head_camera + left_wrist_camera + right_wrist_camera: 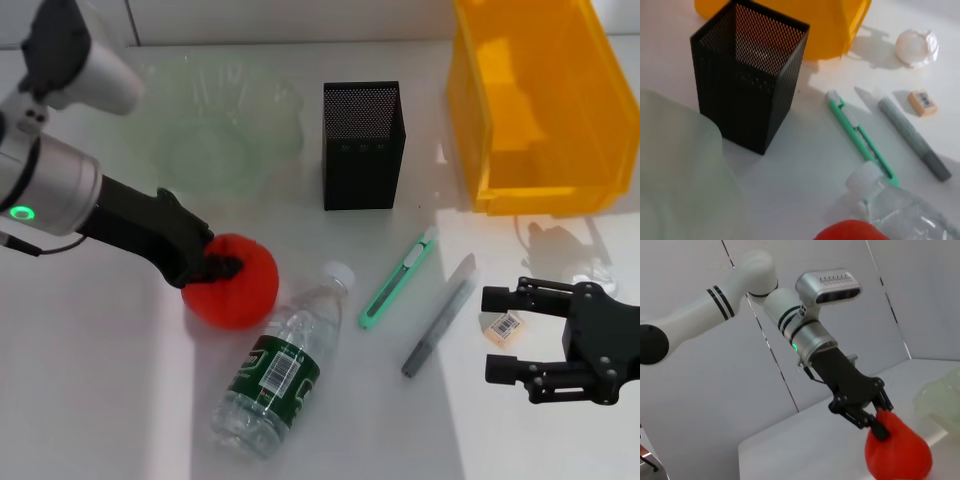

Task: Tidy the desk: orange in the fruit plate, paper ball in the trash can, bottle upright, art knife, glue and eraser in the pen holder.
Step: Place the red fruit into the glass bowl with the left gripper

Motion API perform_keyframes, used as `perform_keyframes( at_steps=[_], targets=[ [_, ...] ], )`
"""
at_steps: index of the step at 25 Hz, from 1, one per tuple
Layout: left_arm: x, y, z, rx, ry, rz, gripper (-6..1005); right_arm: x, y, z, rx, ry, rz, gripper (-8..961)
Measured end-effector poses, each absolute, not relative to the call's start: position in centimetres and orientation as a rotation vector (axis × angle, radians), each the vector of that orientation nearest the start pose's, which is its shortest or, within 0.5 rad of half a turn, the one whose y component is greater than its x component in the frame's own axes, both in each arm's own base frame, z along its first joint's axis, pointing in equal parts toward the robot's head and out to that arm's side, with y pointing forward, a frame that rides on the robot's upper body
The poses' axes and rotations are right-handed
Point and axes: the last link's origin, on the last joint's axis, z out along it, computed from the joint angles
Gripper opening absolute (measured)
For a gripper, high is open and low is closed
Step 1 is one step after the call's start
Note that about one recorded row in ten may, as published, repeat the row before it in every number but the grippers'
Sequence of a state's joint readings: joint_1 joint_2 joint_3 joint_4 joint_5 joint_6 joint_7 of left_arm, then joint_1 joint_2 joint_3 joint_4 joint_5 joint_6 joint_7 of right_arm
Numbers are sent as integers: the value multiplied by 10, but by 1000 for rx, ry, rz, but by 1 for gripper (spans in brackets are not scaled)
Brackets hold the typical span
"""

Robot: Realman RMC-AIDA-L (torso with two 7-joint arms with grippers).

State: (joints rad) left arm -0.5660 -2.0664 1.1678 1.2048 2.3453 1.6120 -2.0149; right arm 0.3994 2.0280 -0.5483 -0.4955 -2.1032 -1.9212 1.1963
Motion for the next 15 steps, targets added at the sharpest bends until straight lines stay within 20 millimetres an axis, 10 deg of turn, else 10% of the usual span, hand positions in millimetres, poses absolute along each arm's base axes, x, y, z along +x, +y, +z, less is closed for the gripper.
perform_keyframes(
  at_steps=[15],
  targets=[
    [-161, 416, 64, -2609, -437, -117, 135, 292, 237, 5, -2872, 657, 1025, 814]
  ],
)
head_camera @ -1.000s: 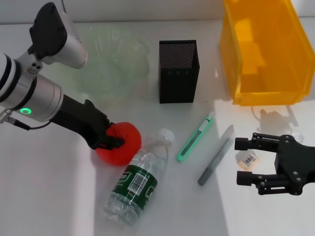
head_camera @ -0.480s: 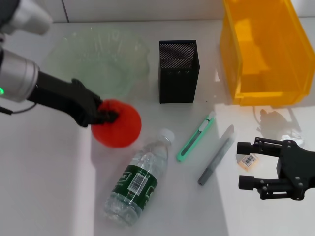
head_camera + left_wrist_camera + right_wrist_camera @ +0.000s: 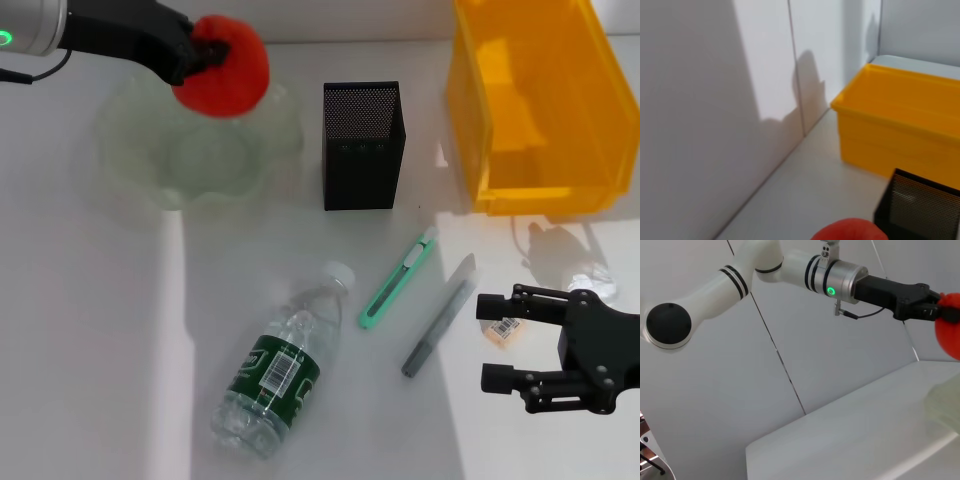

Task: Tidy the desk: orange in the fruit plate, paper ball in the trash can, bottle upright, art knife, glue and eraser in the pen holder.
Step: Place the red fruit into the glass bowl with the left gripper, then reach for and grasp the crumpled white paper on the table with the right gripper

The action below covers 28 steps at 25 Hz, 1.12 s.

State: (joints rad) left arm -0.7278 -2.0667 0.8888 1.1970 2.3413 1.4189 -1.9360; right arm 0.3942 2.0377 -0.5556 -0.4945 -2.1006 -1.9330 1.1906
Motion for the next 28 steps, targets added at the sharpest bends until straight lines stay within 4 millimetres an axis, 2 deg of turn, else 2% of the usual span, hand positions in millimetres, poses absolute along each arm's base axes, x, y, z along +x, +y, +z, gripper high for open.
perform_keyframes(
  at_steps=[3, 9, 16, 19, 23, 26, 28],
  targets=[
    [-173, 429, 55, -2533, -432, -107, 92, 290, 236, 3, -2871, 659, 1043, 814],
    [-189, 438, 47, -2457, -500, -114, 135, 287, 235, 0, -2876, 658, 1065, 813],
    [-197, 432, 44, -2455, -536, -142, 296, 282, 236, 0, -2883, 649, 1096, 812],
    [-203, 425, 48, -2450, -574, -212, 365, 282, 236, -1, -2883, 646, 1096, 812],
    [-211, 413, 49, -2476, -605, -277, 530, 281, 238, 0, -2885, 641, 1099, 811],
    [-218, 394, 50, -2567, -614, -301, 652, 280, 238, 1, -2890, 648, 1101, 811],
    [-225, 374, 52, -2676, -605, -315, 733, 280, 241, 5, -2886, 675, 1092, 810]
  ],
)
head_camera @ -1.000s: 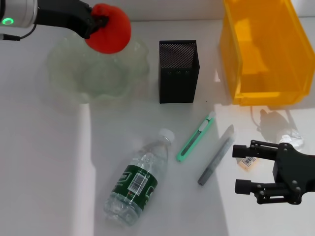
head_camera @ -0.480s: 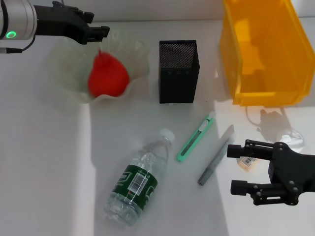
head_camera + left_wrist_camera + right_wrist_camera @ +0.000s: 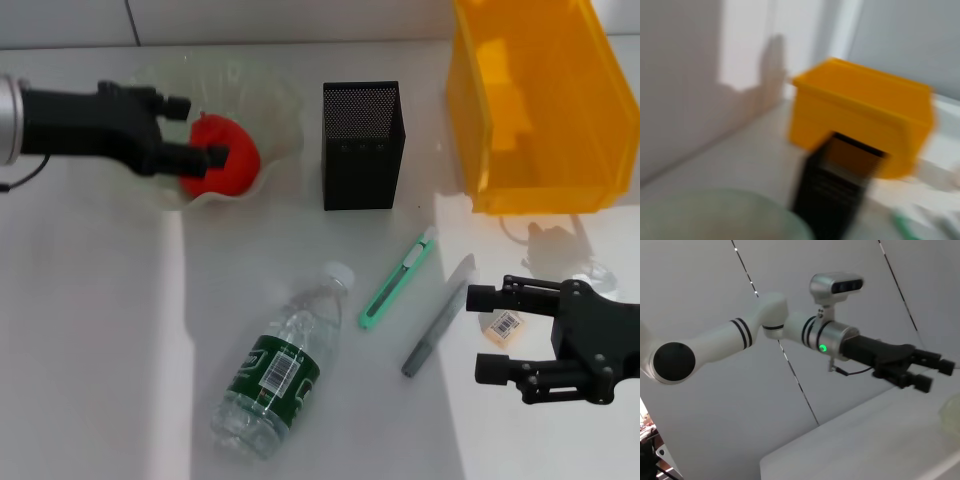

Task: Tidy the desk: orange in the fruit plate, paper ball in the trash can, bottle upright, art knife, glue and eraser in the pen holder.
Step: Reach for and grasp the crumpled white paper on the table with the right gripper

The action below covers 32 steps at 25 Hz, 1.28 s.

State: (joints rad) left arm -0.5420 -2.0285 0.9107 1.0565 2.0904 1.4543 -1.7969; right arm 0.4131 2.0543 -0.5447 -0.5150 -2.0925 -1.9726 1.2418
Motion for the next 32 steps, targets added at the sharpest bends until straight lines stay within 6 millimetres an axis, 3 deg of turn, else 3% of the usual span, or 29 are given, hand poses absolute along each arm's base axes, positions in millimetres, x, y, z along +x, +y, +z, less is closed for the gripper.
perform_keyframes(
  at_steps=[2, 5, 9, 11, 12, 13, 18, 20, 21, 22, 24, 32],
  targets=[
    [-234, 348, 54, -2805, -584, -343, 814, 281, 245, 13, -2879, 732, 1071, 810],
    [-245, 318, 57, -2920, -567, -410, 856, 276, 256, 32, -2891, 818, 1012, 810],
    [-261, 287, 55, -3010, -579, -500, 855, 261, 279, 69, -2905, 915, 824, 809],
    [-267, 281, 53, -3013, -595, -518, 855, 239, 296, 100, -2896, 961, 613, 809],
    [-271, 279, 52, -3009, -605, -527, 855, 239, 296, 100, -2896, 961, 613, 809],
    [-273, 277, 51, -3005, -615, -539, 854, 222, 306, 114, -2884, 983, 436, 809],
    [-281, 274, 44, -2993, -654, -573, 853, 186, 322, 132, -2801, 1013, 35, 808],
    [-281, 275, 41, -2997, -657, -571, 853, 175, 326, 132, -2762, 1014, -127, 808],
    [-281, 275, 40, -2999, -655, -571, 853, 173, 330, 127, -2696, 1030, -314, 807],
    [-281, 275, 39, -3001, -651, -569, 853, 173, 330, 127, -2696, 1030, -314, 807],
    [-281, 274, 37, -3003, -652, -566, 852, 176, 332, 120, -2623, 1047, -476, 807],
    [-282, 274, 36, -3001, -648, -564, 850, 205, 340, 82, -2457, 1038, -722, 806]
  ],
)
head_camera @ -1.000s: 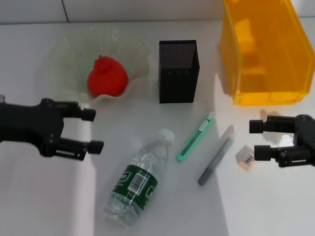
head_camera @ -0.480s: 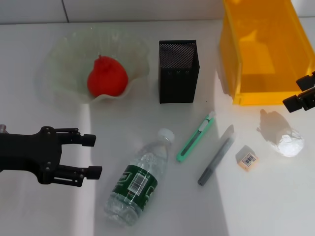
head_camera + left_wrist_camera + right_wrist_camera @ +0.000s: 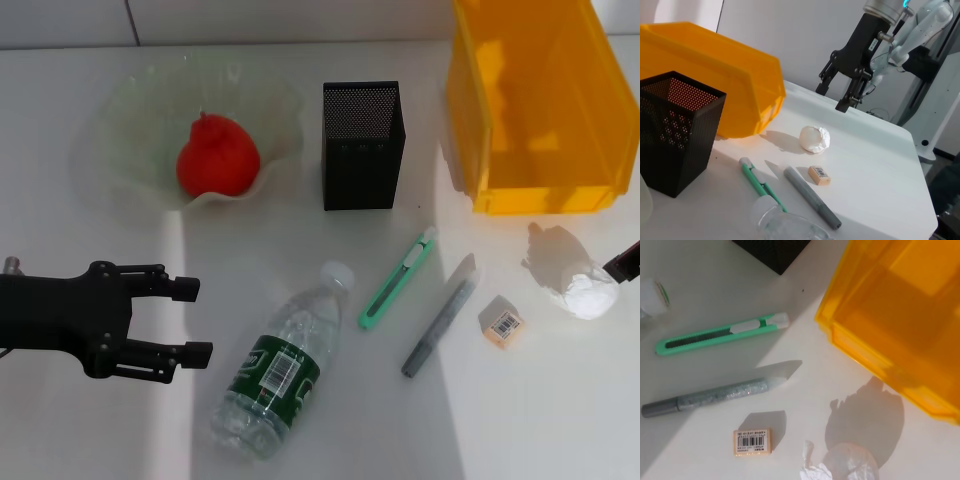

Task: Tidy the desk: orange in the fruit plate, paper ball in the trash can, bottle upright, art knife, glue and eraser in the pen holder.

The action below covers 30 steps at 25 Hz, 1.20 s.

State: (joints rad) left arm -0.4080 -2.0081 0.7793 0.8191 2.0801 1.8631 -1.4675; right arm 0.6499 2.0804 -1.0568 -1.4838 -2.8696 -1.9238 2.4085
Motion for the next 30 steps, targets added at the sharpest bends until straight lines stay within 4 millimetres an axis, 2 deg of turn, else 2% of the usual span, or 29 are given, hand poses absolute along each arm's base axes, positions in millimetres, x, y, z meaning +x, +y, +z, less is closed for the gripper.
perform_keyframes(
  at_steps=[5, 9, 18, 27, 30],
  targets=[
    [-282, 275, 34, -3004, -656, -573, 849, 222, 347, 57, -2466, 1046, -746, 805],
    [-282, 276, 32, -3008, -668, -580, 849, 226, 351, 45, -2498, 1050, -731, 805],
    [-280, 278, 29, -3009, -670, -584, 847, 238, 351, 30, -2517, 1063, -765, 803],
    [-280, 279, 28, -3005, -675, -582, 845, 238, 350, 24, -2543, 1042, -764, 802],
    [-281, 278, 28, -3005, -683, -585, 844, 237, 350, 22, -2550, 1038, -768, 678]
  ],
)
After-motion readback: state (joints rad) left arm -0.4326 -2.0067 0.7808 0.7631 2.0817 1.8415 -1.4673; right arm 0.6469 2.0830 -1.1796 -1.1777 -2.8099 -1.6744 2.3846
